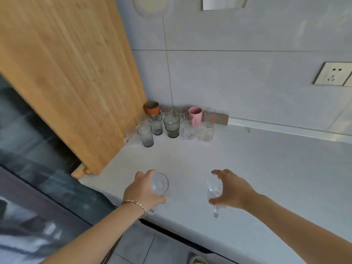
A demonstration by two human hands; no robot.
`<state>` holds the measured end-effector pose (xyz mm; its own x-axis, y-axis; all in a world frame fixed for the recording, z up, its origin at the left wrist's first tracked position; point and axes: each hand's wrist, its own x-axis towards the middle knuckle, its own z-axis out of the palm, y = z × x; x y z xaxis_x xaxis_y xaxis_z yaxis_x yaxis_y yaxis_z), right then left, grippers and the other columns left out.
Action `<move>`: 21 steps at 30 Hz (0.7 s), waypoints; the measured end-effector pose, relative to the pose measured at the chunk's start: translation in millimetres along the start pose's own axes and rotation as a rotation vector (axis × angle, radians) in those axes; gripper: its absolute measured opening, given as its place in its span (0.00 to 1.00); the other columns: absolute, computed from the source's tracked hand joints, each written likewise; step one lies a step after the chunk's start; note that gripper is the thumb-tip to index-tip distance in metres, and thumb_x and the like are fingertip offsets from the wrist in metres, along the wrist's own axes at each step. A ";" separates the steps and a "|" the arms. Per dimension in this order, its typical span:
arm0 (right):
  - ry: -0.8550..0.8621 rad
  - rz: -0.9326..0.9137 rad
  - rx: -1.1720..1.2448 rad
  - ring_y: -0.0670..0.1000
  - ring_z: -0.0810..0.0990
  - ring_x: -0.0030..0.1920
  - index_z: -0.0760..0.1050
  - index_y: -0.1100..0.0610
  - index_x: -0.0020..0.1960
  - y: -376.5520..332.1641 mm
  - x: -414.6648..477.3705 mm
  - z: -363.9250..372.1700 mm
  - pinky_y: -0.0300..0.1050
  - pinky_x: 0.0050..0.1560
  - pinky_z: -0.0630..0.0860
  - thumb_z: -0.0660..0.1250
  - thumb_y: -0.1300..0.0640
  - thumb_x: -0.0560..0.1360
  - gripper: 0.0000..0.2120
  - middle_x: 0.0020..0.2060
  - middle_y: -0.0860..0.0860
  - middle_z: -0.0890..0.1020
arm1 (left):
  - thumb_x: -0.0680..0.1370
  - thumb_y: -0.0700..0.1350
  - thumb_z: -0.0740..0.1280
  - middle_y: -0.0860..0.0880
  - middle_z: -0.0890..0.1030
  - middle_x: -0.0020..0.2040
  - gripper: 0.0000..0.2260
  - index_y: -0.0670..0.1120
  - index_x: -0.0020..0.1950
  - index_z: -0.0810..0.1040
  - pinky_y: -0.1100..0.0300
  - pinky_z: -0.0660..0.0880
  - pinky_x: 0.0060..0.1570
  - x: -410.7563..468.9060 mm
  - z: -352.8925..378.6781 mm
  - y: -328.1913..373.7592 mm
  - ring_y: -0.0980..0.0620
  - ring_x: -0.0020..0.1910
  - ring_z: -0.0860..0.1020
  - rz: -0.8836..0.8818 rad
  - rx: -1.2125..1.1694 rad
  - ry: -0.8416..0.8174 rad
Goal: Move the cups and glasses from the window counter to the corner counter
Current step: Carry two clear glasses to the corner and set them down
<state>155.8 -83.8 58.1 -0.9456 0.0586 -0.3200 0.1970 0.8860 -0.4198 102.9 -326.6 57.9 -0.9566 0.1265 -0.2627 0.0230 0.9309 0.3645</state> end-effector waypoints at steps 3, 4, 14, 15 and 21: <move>-0.026 -0.030 -0.008 0.50 0.74 0.63 0.56 0.47 0.73 -6.7 50.2 -8.7 0.42 0.59 0.72 0.72 0.44 0.65 0.42 0.66 0.47 0.69 | 0.65 0.56 0.73 0.49 0.67 0.63 0.38 0.56 0.70 0.60 0.58 0.75 0.51 44.1 -11.0 -4.1 0.47 0.55 0.78 -0.044 -0.023 -0.013; -0.037 -0.037 -0.003 0.50 0.74 0.63 0.56 0.47 0.74 -8.5 65.3 -11.3 0.42 0.59 0.72 0.72 0.44 0.65 0.42 0.66 0.47 0.68 | 0.65 0.56 0.73 0.49 0.67 0.62 0.36 0.56 0.70 0.61 0.59 0.75 0.50 57.5 -14.5 -4.4 0.47 0.54 0.78 -0.051 -0.026 -0.017; -0.068 0.029 0.063 0.51 0.74 0.63 0.56 0.48 0.74 -23.0 168.0 -11.1 0.43 0.60 0.73 0.73 0.44 0.65 0.43 0.66 0.46 0.68 | 0.66 0.57 0.72 0.52 0.65 0.69 0.35 0.50 0.69 0.62 0.55 0.75 0.52 204.0 -23.7 -4.6 0.45 0.58 0.77 -0.009 0.077 -0.064; -0.059 0.049 0.071 0.50 0.73 0.63 0.56 0.47 0.74 -24.5 173.9 -8.5 0.42 0.60 0.72 0.73 0.44 0.65 0.43 0.67 0.46 0.68 | 0.67 0.57 0.72 0.52 0.66 0.69 0.34 0.49 0.68 0.62 0.55 0.75 0.52 219.2 -21.5 -4.0 0.44 0.58 0.77 0.012 0.084 -0.086; 0.015 0.212 0.155 0.49 0.72 0.65 0.55 0.48 0.74 -37.1 194.5 9.6 0.42 0.63 0.72 0.74 0.44 0.64 0.45 0.68 0.46 0.67 | 0.68 0.53 0.72 0.48 0.67 0.66 0.31 0.46 0.66 0.64 0.54 0.74 0.54 289.8 -3.9 -2.3 0.46 0.61 0.74 0.163 0.101 -0.169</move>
<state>-32.9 -109.6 3.3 -0.8823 0.2432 -0.4029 0.4275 0.7721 -0.4701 -175.4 -293.3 -15.5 -0.8759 0.3249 -0.3566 0.2096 0.9221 0.3253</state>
